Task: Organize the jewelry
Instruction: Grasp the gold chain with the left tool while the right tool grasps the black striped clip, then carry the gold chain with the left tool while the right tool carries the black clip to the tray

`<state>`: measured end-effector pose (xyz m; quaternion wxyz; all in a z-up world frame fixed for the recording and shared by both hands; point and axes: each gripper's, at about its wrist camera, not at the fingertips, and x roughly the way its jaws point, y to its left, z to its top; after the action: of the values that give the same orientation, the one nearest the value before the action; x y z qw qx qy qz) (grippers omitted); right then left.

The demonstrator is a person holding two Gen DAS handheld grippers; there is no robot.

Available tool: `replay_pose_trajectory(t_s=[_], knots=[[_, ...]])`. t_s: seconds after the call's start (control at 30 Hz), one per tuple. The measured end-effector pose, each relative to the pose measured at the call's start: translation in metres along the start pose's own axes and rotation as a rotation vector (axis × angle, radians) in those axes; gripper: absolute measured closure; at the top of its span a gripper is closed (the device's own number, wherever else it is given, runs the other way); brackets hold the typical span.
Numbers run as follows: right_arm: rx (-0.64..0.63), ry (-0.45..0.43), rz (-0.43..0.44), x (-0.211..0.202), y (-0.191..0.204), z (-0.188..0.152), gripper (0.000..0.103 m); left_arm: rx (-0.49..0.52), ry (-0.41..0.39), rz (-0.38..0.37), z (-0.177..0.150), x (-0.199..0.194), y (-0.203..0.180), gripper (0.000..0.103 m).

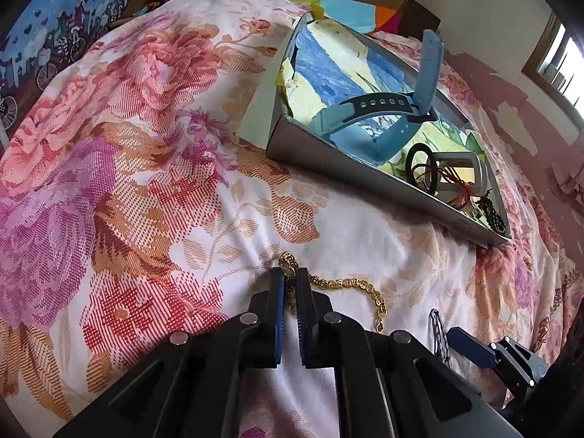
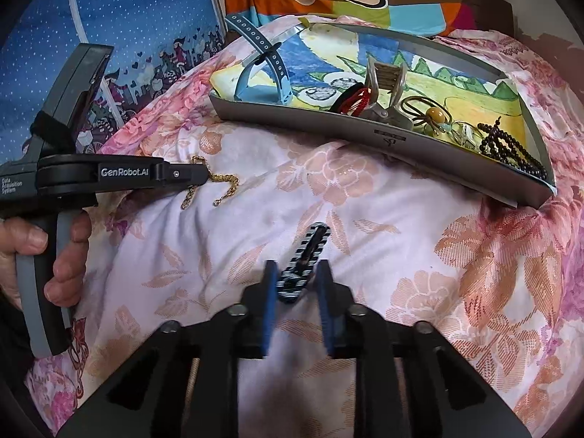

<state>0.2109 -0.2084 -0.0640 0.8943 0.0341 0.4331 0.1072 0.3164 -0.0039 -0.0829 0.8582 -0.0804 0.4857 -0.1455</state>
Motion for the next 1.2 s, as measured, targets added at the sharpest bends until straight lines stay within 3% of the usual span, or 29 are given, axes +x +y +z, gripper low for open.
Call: replay_pose_trajectory(t_s=[0.3,0.7,1.2], knots=[[0.040,-0.045,0.020,-0.006,-0.009,-0.002,0.090,0.059,-0.048,-0.003,-0.003,-0.015,-0.016,0.097],[0.084,-0.147,0.017,-0.037,-0.030,0.003,0.090,0.216,-0.114,-0.025,0.001,-0.057,-0.065,0.097],[0.021,-0.300,-0.081,-0.072,-0.082,0.061,0.090,0.310,-0.221,-0.136,0.055,-0.097,-0.131,0.097]])
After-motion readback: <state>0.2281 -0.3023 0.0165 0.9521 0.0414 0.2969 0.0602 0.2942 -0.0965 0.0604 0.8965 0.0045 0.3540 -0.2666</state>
